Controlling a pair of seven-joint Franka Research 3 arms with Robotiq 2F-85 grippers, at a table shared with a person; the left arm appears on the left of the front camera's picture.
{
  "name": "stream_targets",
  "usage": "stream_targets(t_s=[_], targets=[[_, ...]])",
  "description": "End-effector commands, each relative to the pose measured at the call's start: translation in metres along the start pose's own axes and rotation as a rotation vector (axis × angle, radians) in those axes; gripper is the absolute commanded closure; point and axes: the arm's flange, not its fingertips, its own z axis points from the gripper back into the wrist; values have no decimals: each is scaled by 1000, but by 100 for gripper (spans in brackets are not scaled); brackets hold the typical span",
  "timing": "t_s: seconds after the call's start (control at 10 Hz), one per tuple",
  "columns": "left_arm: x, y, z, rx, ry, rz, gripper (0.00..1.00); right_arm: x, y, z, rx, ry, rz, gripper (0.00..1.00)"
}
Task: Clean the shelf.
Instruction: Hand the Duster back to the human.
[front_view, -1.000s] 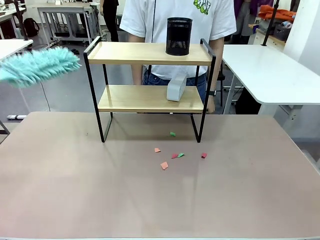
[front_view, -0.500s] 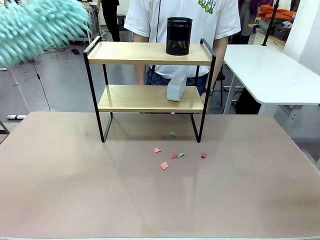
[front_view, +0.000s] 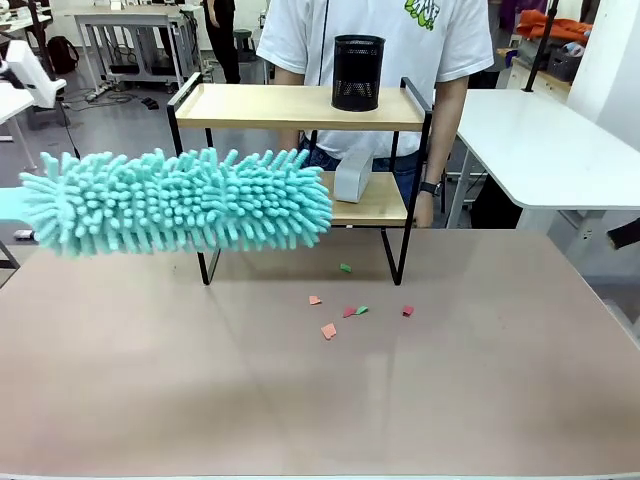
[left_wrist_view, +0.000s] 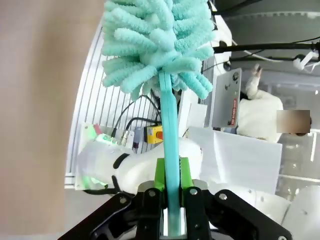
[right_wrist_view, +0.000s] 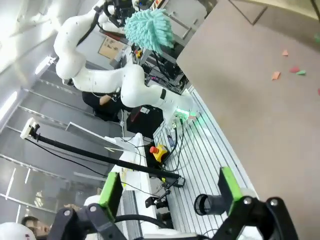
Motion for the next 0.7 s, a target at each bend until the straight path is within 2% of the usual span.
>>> stream_targets(t_s=[0.0, 0.1, 0.2, 0.3, 0.6], targets=[[-36, -13, 9, -1, -96, -18, 88, 0, 8, -7, -11, 18, 18, 0], [0, 0, 0, 0, 0, 0, 88, 19, -3, -18, 12, 74, 62, 0], [26, -4, -4, -40, 194, -140, 88, 53, -6, -49, 31, 108, 123, 0], [52, -8, -13, -35, 272, -197, 88, 82, -9, -80, 34, 107, 160, 0], [110, -12, -46, -71, 484, -289, 88, 100, -15, -158, 12, 172, 136, 0]])
